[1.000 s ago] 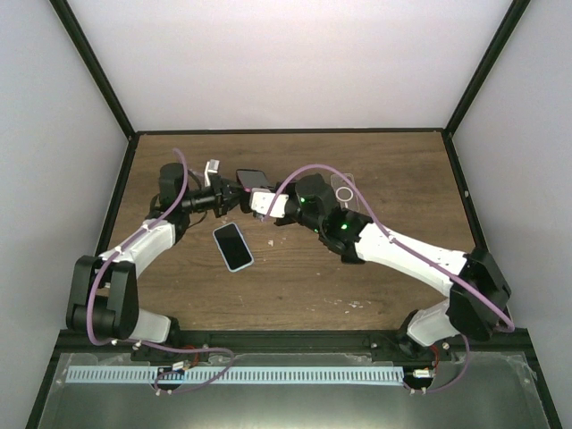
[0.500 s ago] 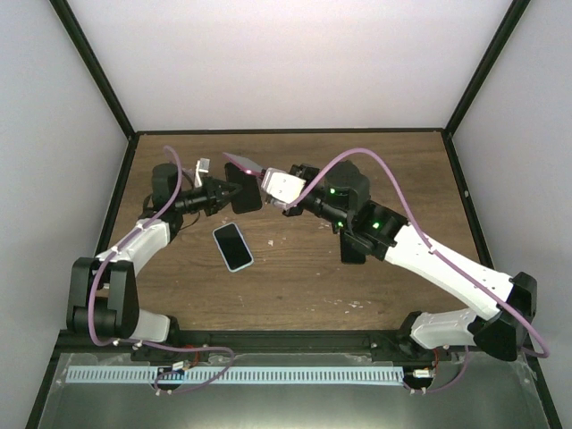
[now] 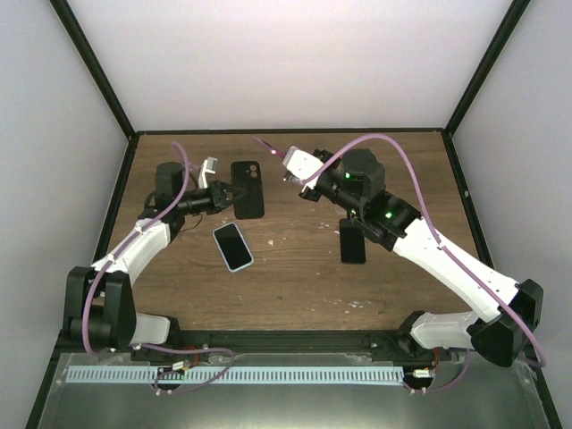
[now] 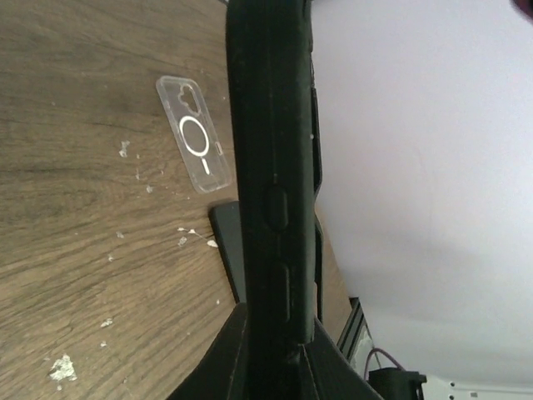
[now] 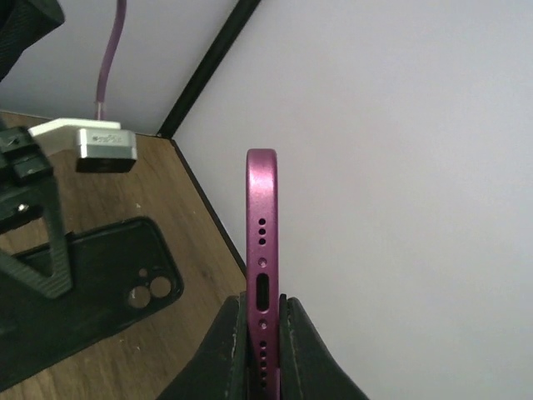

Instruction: Take the phone out of the phone case

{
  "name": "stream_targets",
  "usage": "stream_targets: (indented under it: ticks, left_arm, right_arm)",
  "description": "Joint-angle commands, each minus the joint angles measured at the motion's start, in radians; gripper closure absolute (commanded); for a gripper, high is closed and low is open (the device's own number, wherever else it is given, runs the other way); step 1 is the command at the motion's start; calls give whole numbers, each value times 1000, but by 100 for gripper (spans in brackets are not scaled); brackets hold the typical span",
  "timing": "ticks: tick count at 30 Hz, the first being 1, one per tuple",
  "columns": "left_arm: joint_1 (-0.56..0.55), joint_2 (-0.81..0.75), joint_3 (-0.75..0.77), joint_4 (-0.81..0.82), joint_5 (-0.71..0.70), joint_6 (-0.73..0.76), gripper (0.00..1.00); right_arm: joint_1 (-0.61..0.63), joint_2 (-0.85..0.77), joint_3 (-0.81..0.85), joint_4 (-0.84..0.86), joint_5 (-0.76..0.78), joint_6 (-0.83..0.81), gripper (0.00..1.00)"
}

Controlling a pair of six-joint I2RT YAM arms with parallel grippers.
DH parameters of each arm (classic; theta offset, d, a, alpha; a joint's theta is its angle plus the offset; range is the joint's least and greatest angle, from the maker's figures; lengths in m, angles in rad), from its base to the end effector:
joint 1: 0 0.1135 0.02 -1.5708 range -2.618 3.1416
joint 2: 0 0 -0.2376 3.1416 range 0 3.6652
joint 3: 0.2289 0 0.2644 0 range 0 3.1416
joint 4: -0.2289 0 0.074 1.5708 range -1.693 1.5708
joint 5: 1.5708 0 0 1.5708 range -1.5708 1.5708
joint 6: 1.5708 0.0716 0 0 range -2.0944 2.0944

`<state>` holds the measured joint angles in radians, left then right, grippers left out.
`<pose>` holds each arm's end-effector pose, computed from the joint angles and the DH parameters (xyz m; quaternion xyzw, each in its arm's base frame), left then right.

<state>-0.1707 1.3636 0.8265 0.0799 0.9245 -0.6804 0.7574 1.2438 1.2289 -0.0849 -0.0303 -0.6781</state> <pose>0.3137 -0.1121 0.2141 0.0365 0.7947 -0.5401 0.2745 0.2506 0.2399 0.3802 -0.4953 0.5518 0.0378 0.6699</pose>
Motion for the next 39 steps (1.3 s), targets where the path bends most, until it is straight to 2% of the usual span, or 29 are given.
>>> stream_targets:
  ticks: [1,9,15,17,26,33,39]
  left_arm:
    - [-73,37,36,21,-70,40,100]
    - [-158,227,93,130,-136,-82,100]
    - [-229,405,191,197,-213,-141,100]
    - [-252,478,266,206,-217,-144,100]
    - [-307,737,514,194,-232,-172,100]
    - [-315,861,609,184,-244,-209,100]
    - [-316,933,673,114,-285,-191,100]
  right_arm:
    - [-25,-51,45,59,38,38,99]
    - [-103,-73,36,52,52,56,99]
    - [-164,-79,28,44,53,67,99]
    - [-175,-82,24,37,55,64,99]
    - [-191,-79,8,21,58,45,99]
    - [-213,-63,10,25,61,46,99]
    - [-225,-50,17,16,60,41,99]
